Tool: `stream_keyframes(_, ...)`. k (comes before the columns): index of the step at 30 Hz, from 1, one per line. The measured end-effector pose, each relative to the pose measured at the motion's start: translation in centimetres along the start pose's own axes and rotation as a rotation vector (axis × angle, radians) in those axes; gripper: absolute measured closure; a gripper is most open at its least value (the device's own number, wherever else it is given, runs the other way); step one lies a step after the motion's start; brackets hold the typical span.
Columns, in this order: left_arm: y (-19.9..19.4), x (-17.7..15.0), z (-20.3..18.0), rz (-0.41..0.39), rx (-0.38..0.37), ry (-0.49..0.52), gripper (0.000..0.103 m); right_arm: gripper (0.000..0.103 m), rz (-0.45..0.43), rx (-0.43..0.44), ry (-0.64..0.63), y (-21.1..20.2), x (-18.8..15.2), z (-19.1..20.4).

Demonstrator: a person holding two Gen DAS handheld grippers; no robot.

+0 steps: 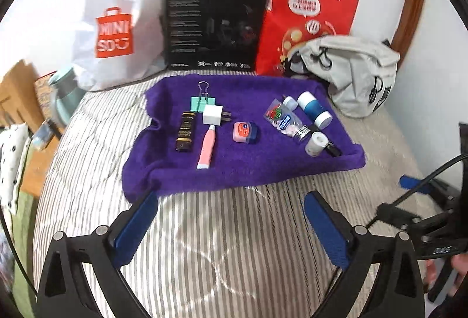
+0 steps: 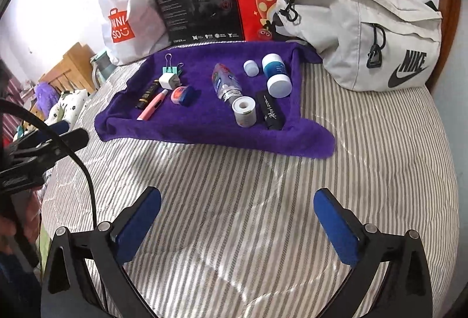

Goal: Organize rigid objects

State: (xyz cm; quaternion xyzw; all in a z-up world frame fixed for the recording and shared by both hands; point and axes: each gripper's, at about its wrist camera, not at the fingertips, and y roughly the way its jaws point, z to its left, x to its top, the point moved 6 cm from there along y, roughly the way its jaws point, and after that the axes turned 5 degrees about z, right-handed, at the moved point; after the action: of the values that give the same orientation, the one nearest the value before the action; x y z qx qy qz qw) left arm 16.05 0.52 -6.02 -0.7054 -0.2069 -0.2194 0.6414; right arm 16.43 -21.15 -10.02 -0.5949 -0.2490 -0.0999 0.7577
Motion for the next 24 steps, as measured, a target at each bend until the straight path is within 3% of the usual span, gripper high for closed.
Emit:
stream_keyframes(13, -2.8, -2.8, -0.9, -0.005, -0.009, -0.030, 0.000, 0.000, -0.065, -0.056, 0.091, -4.3, -1.9, 0.2)
stream_keyframes(24, -3.8, -2.2, -1.4, -0.018, 0.033, -0.015, 0.000, 0.000, -0.075, -0.078, 0.116, -6.0, -0.9, -0.8)
